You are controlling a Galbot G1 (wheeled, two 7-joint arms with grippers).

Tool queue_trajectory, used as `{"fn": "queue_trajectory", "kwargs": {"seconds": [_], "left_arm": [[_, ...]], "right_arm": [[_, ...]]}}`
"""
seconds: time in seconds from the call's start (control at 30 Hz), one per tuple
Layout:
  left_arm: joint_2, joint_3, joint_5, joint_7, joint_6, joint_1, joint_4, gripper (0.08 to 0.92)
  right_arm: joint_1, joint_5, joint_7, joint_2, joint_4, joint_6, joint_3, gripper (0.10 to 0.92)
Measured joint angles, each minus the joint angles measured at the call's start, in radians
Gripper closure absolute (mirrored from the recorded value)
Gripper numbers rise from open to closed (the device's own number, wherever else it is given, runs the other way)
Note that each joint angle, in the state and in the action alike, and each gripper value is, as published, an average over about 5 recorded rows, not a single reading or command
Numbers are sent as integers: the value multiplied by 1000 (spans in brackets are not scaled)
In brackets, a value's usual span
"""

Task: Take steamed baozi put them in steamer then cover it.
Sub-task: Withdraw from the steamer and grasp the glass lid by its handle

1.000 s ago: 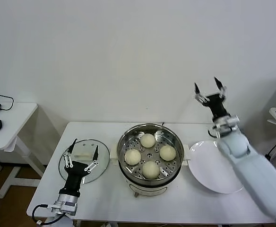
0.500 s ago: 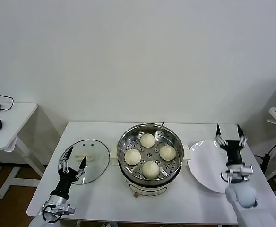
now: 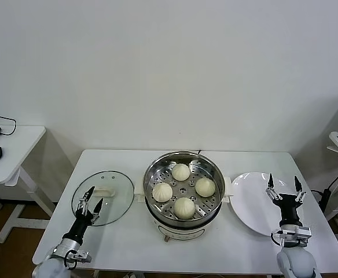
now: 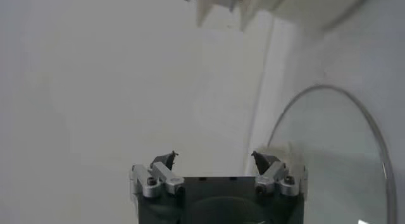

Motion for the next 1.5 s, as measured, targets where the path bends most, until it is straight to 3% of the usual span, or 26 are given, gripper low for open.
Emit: {"fn": "queue_trajectory", "kwargs": {"seconds": [0.43,1.5], "left_arm": [[-16,14,154,-38,34,-94,119,177],[-52,69,157,-32,131,-186,183,177]], "right_arm": [[-23,-29,-6,33,-6,2,9,203],[-34,-78,-12,67,-19,10,15,203]]}}
